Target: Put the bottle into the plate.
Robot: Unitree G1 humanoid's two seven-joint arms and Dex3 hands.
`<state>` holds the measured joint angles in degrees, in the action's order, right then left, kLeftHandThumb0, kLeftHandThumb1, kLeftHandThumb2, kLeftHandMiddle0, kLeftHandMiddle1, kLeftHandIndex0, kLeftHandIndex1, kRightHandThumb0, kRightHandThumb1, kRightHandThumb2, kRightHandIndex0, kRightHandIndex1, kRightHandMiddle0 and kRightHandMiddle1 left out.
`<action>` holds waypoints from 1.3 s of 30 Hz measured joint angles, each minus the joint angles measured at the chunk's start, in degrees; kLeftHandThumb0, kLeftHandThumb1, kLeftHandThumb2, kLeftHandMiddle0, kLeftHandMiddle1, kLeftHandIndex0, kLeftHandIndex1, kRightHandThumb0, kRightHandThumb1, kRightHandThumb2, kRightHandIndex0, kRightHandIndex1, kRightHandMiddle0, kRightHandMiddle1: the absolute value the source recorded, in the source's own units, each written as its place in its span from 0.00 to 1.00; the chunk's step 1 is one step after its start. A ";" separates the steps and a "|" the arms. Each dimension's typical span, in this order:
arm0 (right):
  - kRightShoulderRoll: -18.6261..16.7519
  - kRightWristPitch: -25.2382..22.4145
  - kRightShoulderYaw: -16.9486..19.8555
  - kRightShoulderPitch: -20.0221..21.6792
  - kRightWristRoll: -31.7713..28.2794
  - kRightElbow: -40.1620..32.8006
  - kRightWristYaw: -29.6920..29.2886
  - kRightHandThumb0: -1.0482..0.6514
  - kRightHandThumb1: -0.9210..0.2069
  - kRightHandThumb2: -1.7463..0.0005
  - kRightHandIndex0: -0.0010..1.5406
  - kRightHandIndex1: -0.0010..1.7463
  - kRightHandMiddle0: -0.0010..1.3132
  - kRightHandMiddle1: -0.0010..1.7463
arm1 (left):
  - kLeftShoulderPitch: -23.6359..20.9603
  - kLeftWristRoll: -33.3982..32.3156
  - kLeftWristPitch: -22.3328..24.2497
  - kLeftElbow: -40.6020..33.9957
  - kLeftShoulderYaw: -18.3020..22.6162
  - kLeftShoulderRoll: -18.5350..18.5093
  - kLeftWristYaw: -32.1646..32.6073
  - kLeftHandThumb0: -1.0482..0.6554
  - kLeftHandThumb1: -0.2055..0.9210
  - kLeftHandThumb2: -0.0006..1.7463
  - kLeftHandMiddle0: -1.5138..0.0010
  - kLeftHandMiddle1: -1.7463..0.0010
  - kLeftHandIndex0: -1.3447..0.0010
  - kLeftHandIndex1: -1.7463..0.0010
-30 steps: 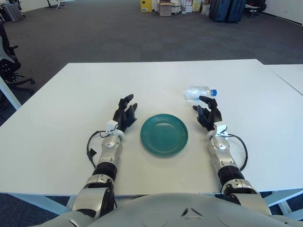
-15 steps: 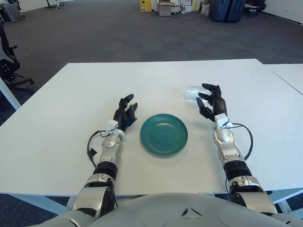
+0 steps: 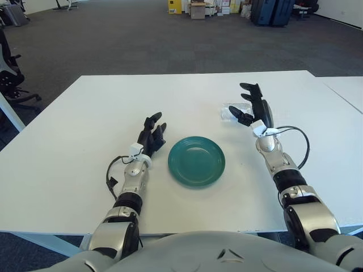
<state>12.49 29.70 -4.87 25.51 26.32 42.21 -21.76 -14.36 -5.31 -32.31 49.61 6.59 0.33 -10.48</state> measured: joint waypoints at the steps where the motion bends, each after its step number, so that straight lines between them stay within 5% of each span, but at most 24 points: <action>1: 0.22 -0.14 -0.50 0.51 0.36 0.71 -0.22 0.19 0.00 0.72 0.24 0.13 0.00 0.38 | -0.01 0.00 0.00 0.02 0.01 0.05 0.00 0.16 1.00 0.51 0.67 1.00 1.00 0.54; 16: 4.90 -3.40 -14.05 13.49 13.56 20.45 -3.67 0.04 0.00 0.65 0.05 0.00 0.00 0.13 | -0.26 0.03 -0.19 0.11 -0.04 1.09 0.13 0.16 1.00 0.51 0.67 1.00 1.00 0.55; 24: 6.55 -6.67 -20.28 20.34 16.70 29.77 1.17 0.01 0.00 0.63 0.00 0.00 0.00 0.07 | -0.17 0.08 -0.20 -0.20 -0.16 1.41 0.43 0.15 1.00 0.51 0.68 1.00 1.00 0.55; 39: 6.03 -9.91 -26.23 21.17 18.30 34.35 5.17 0.02 0.00 0.64 0.00 0.00 0.00 0.09 | 1.63 0.02 -0.43 -3.13 -0.34 1.84 0.54 0.15 1.00 0.51 0.67 1.00 1.00 0.54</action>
<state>18.51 19.80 -31.09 46.68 44.63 76.56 -16.59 -12.73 -5.29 -32.73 46.48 6.25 2.17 -9.93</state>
